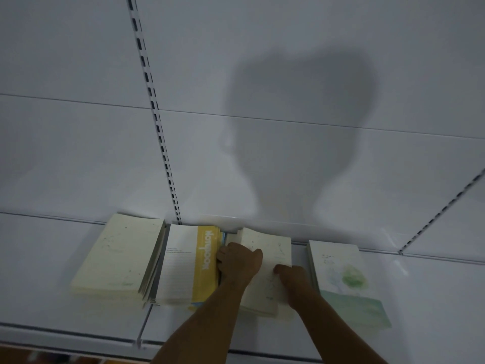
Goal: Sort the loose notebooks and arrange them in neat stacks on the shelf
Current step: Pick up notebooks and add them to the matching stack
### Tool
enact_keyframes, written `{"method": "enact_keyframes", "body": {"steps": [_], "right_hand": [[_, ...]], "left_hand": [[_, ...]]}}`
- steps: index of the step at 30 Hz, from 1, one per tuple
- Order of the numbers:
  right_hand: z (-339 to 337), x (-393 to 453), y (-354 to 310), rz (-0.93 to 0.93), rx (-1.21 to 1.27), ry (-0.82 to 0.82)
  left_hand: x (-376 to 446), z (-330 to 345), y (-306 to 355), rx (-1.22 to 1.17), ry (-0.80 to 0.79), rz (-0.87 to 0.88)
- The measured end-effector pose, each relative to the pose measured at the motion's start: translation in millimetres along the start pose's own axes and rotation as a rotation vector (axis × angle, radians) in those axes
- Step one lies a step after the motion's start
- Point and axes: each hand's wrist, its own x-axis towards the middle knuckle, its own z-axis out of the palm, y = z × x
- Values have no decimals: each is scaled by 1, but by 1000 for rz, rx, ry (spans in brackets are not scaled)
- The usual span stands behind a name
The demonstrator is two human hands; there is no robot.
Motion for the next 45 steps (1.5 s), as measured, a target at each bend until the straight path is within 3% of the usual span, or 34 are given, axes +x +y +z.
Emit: {"method": "enact_keyframes", "body": {"steps": [9, 22, 32, 37, 45], "right_hand": [[4, -2, 1, -44, -48, 76], [-5, -6, 6, -51, -7, 69], [-7, -29, 4, -61, 108, -9], [-11, -48, -14, -101, 248, -32], [-26, -70, -25, -467, 180, 95]], "left_hand": [[-3, -1, -3, -27, -73, -41], [-3, -17, -7, 73, -181, 67], [-19, -32, -21, -325, -324, 148], [-29, -53, -26, -592, -323, 346], [-47, -58, -43, -832, -399, 513]]}}
